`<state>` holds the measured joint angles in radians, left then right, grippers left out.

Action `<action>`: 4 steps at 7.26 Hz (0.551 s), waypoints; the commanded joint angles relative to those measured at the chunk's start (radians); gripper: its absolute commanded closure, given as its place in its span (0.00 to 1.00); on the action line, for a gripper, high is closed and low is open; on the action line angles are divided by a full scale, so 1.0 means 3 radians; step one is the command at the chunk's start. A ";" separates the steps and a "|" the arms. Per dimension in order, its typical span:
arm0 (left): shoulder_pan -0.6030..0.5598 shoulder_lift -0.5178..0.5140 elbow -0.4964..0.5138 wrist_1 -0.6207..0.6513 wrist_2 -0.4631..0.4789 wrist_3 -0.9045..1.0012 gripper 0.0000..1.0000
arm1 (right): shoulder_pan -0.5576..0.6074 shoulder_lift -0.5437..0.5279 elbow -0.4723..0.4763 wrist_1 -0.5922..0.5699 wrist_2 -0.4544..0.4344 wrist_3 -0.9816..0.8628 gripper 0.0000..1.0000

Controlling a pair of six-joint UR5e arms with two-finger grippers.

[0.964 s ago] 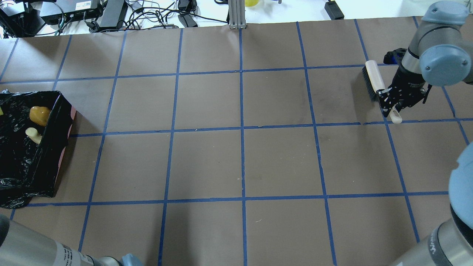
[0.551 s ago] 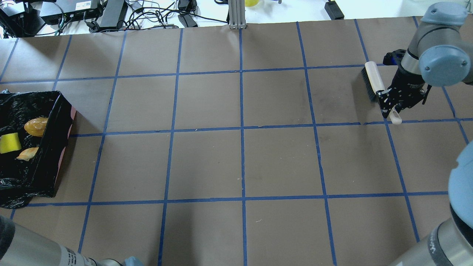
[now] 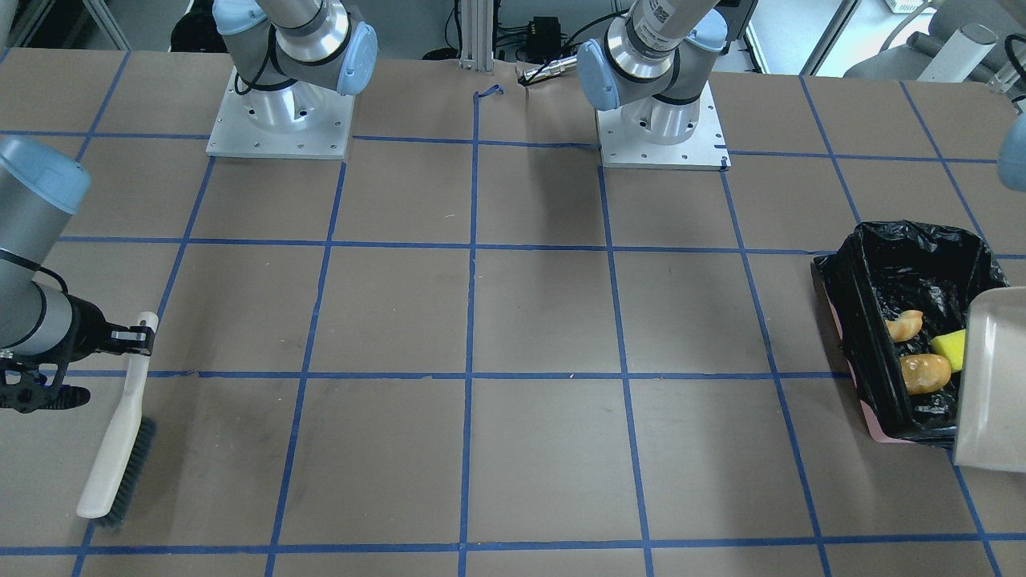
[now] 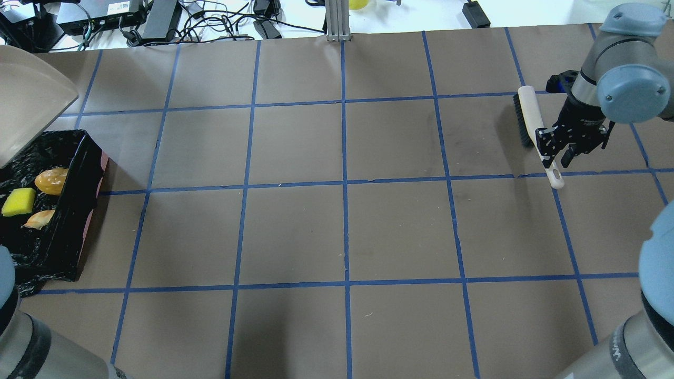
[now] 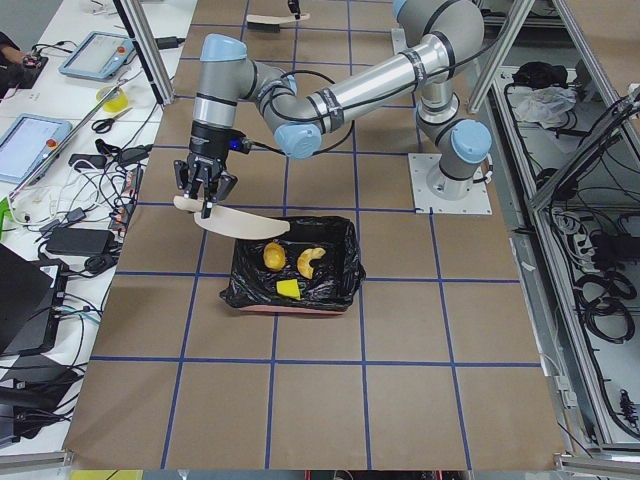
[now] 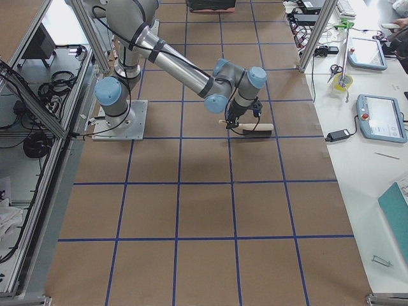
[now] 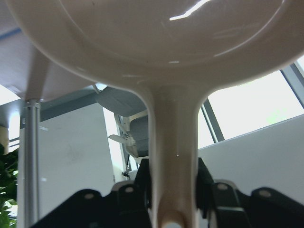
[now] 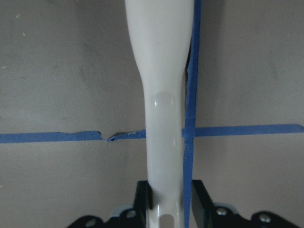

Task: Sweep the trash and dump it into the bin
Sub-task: 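Tilt the dustpan with the left gripper to dump the items into the bin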

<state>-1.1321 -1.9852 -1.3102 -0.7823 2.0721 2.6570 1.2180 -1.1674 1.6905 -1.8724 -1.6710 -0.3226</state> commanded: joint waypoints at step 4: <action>-0.0307 -0.0249 -0.0126 -0.0005 -0.1023 -0.0633 1.00 | 0.0000 -0.0188 -0.0092 0.0034 0.0017 0.0022 0.01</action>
<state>-1.2192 -2.0377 -1.3263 -0.7777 1.8651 2.5276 1.2180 -1.1906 1.6776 -1.8661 -1.6710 -0.3175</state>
